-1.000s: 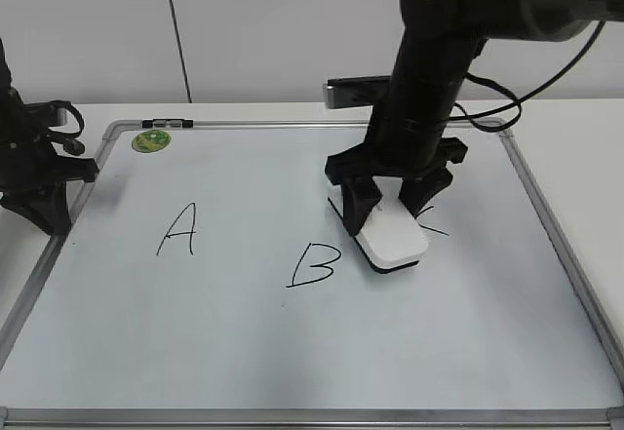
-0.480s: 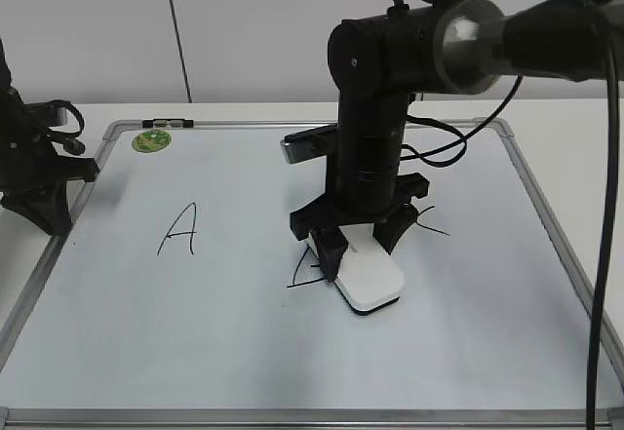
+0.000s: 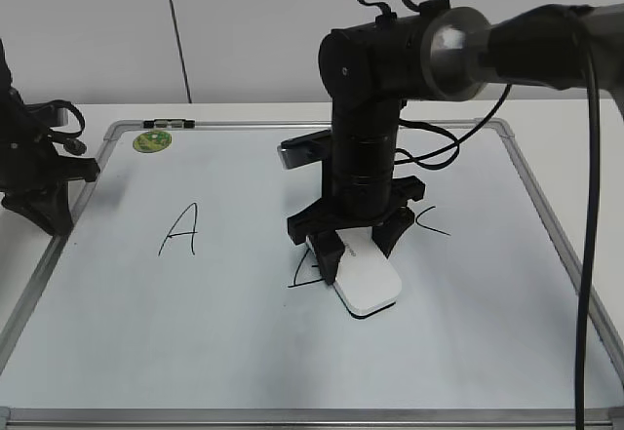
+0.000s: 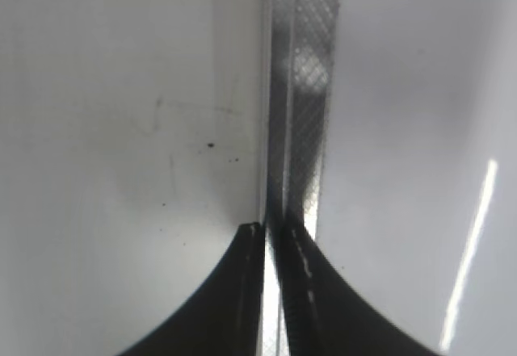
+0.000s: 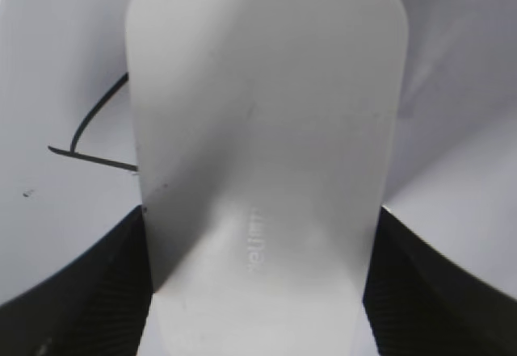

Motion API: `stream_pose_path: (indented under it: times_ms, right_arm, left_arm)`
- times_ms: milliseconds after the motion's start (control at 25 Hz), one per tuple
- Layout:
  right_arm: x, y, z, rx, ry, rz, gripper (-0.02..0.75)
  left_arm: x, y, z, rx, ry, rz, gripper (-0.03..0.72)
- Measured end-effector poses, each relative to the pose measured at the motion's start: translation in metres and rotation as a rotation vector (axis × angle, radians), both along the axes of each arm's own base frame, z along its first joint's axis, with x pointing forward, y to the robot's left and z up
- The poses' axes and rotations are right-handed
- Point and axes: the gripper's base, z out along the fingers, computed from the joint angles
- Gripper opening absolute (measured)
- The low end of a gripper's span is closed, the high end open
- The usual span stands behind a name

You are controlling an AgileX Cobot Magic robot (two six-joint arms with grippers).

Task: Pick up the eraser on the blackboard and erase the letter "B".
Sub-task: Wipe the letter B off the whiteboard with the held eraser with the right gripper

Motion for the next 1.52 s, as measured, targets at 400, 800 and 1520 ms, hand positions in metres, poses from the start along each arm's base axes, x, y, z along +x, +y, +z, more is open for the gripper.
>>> stream_pose_path:
  times_ms: [400,800,1520]
  right_arm:
    - [-0.001,0.003,-0.001,-0.004,0.010,0.004,0.527]
    - [-0.006,0.009,-0.001,-0.016,0.002,0.023,0.527]
    - [-0.011,0.018,-0.001,0.016,0.019,0.028,0.527]
  left_arm:
    - [0.000,0.000,0.000,-0.003,0.000,0.002,0.045]
    - [0.000,0.000,0.000,-0.010,0.000,0.008,0.046]
    - [0.000,0.000,0.000,-0.016,0.000,0.013,0.048]
